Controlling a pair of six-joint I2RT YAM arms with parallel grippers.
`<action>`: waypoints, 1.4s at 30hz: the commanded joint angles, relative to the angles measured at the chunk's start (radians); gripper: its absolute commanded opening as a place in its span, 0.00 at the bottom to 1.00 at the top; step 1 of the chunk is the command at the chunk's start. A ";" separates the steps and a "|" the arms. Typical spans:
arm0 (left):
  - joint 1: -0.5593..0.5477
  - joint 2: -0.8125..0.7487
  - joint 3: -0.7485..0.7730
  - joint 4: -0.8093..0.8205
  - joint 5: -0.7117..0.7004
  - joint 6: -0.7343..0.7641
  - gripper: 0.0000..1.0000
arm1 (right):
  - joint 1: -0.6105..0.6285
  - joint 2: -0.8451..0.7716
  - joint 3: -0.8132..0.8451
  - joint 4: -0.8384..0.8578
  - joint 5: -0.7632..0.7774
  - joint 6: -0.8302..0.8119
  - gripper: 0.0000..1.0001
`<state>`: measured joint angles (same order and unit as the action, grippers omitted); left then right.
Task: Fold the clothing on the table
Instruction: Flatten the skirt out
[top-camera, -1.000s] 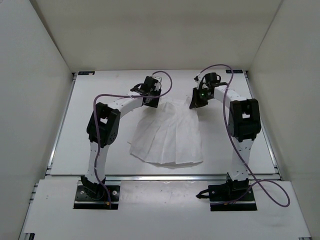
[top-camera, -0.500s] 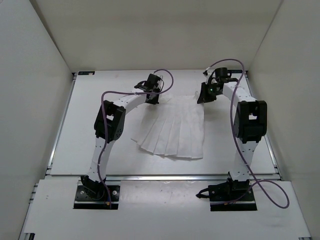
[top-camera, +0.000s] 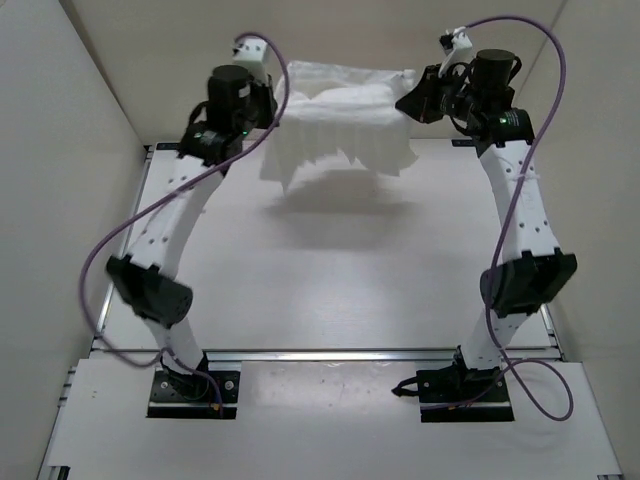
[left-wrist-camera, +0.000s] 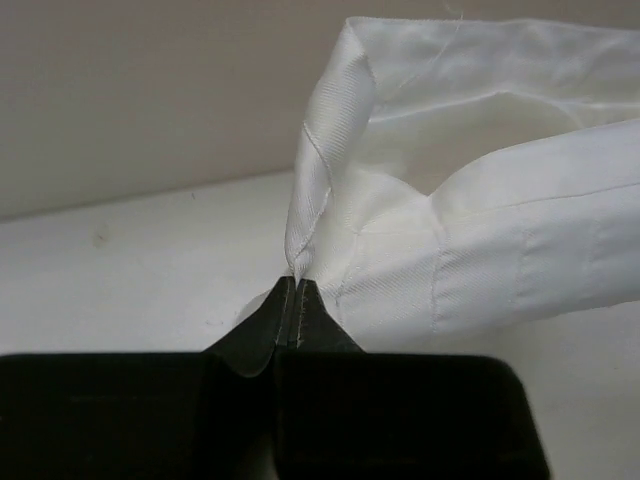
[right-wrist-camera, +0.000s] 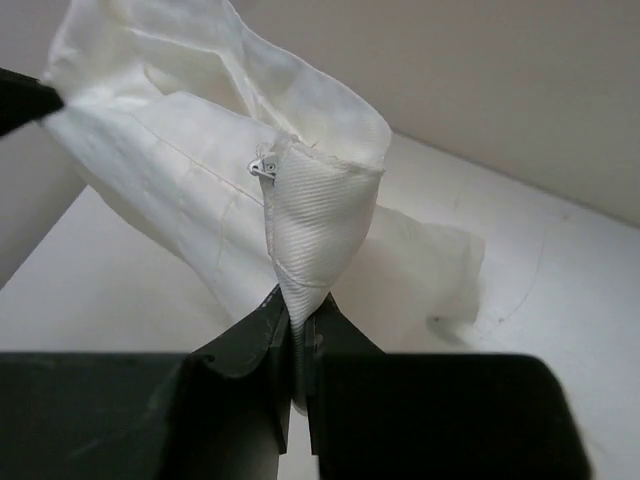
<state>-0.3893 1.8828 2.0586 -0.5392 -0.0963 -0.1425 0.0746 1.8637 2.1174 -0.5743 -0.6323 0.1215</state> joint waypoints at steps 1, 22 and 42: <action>-0.006 -0.232 -0.070 -0.062 -0.028 0.090 0.00 | 0.100 -0.200 -0.018 -0.019 0.159 -0.094 0.00; 0.007 -0.552 -0.791 0.085 0.059 -0.167 0.00 | 0.077 -0.361 -0.736 0.108 0.094 -0.016 0.00; 0.066 -0.032 -0.606 0.225 0.072 -0.085 0.98 | 0.010 0.075 -0.493 0.086 0.125 -0.077 0.79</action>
<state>-0.3096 1.8107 1.4784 -0.3862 -0.0616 -0.2146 0.1028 1.9099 1.6581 -0.5320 -0.5129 0.0490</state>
